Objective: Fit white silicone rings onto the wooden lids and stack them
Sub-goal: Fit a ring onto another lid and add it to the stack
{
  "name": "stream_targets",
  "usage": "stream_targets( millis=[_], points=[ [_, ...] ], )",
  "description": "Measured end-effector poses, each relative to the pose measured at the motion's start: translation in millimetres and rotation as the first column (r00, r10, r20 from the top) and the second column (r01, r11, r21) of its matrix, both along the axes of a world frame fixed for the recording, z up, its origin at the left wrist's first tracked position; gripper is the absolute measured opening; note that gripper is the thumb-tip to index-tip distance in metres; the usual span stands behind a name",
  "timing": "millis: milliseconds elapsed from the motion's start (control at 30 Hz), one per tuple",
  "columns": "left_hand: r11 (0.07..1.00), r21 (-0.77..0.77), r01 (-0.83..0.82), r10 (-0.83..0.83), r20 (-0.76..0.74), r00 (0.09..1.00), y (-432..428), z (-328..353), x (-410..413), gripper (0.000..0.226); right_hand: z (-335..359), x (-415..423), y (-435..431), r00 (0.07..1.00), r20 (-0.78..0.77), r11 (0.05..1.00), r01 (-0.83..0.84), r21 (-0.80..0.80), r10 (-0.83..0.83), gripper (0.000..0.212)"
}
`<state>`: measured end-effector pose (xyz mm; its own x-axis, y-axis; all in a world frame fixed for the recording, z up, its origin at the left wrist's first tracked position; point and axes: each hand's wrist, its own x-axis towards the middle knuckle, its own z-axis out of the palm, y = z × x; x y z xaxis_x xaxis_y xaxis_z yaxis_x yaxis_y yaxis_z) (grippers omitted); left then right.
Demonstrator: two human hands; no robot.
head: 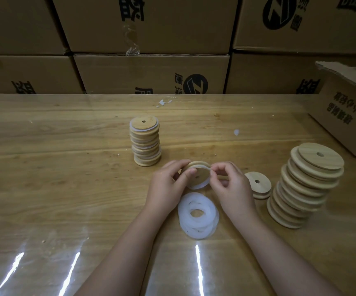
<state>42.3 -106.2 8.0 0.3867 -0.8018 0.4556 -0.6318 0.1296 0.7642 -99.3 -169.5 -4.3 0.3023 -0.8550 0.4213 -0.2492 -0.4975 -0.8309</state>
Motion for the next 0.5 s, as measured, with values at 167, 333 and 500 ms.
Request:
stream_targets(
  millis=[167, 333, 500],
  points=[
    [1.0, -0.009, -0.01, 0.01, -0.003, 1.0, -0.3, -0.6, 0.9, 0.022, -0.7, -0.2, 0.2, 0.995, -0.08, 0.997, 0.06, -0.043, -0.064, 0.016],
    [1.0, 0.003, -0.02, 0.02, -0.055, 0.998, -2.7, -4.5, 3.9, 0.021, -2.6, -0.4, -3.2, 0.996, -0.09, 1.0, 0.028, -0.003, -0.028, 0.013],
    [0.999, 0.044, 0.012, -0.006, -0.133, 0.991, -3.8, -8.2, 9.4, 0.017, -4.5, -1.1, -5.3, 0.998, -0.065, 0.997, -0.014, 0.075, 0.019, 0.012]
  ],
)
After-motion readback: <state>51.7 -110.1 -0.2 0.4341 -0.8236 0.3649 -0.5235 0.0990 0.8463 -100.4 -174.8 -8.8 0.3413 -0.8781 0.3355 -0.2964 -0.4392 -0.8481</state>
